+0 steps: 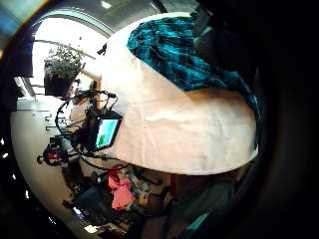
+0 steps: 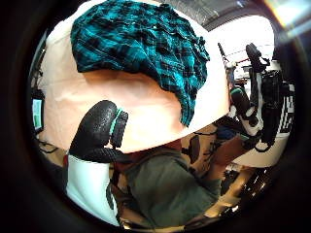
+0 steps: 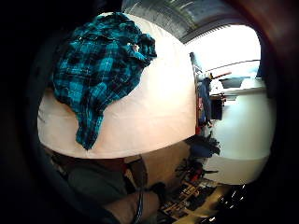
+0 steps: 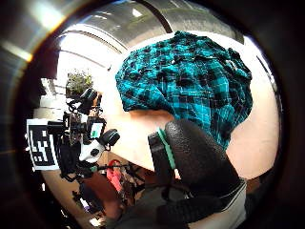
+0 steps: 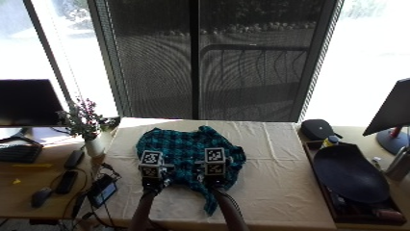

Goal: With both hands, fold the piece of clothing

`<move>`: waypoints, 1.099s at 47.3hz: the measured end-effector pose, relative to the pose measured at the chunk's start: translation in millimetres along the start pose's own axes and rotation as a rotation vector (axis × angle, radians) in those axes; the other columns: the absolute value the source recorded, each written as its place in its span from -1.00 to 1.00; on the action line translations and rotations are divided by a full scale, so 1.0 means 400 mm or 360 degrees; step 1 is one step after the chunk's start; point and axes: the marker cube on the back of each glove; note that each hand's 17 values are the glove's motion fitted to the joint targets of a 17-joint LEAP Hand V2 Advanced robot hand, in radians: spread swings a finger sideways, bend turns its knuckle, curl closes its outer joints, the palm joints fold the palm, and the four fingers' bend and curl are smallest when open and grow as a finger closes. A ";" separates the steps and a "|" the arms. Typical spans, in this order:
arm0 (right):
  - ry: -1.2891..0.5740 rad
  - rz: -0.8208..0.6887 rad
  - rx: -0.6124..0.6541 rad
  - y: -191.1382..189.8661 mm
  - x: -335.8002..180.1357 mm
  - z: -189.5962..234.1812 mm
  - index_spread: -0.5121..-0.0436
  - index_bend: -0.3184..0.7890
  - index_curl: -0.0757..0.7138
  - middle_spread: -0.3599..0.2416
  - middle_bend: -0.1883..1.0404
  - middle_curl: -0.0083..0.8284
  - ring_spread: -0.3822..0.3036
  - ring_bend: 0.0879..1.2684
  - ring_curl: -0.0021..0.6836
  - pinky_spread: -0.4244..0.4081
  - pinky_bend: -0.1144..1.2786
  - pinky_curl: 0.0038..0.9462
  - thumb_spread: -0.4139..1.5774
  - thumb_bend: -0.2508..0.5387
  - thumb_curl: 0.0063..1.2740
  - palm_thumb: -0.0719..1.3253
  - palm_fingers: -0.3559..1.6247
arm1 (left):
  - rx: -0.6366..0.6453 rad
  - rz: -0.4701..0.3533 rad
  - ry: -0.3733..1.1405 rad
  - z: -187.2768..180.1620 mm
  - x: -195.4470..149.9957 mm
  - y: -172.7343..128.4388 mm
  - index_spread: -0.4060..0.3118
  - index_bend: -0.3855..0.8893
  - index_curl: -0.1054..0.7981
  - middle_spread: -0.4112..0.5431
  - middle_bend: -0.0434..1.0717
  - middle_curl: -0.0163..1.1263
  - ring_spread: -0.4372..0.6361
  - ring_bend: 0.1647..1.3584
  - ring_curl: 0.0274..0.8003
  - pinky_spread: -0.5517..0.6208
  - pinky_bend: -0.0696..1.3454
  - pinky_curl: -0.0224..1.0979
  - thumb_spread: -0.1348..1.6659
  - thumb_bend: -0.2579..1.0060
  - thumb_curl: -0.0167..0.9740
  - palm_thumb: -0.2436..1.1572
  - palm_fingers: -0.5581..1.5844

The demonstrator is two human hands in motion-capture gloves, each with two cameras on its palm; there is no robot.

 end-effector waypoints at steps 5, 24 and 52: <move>-0.0018 -0.0045 -0.0029 0.015 0.004 -0.014 -0.32 -0.15 -0.24 0.35 -0.39 -0.45 0.60 -0.80 -0.58 0.64 -0.01 -0.39 0.61 -0.16 -0.69 -0.40 -0.52 | 0.0016 -0.0006 0.0010 -0.011 0.002 0.006 -0.04 -0.21 -0.42 -0.09 -0.57 -0.46 0.18 -0.39 -0.43 0.16 0.10 -0.43 0.29 -0.51 -0.43 -0.01 -0.15; 0.0064 0.0098 -0.0068 -0.008 0.129 0.035 -0.36 -0.18 -0.17 0.35 -0.38 -0.33 0.61 -0.79 -0.43 0.63 0.03 -0.32 0.61 -0.41 -0.61 -0.40 -0.57 | 0.0218 0.0021 -0.0020 -0.055 0.006 0.014 -0.04 -0.21 -0.31 -0.09 -0.57 -0.36 0.20 -0.37 -0.37 0.16 0.13 -0.38 0.32 -0.62 -0.33 0.05 -0.17; -0.0147 -0.0010 -0.0234 -0.027 0.126 0.319 -0.24 -0.26 -0.39 0.55 -0.39 -0.24 0.70 -0.76 -0.32 0.63 0.18 -0.25 0.44 -0.45 -0.57 -0.50 -0.75 | -0.0109 -0.0075 -0.0081 0.194 0.019 -0.092 0.02 -0.22 -0.29 -0.03 -0.57 -0.30 0.23 -0.33 -0.31 0.16 0.19 -0.34 0.31 -0.63 -0.26 0.08 -0.25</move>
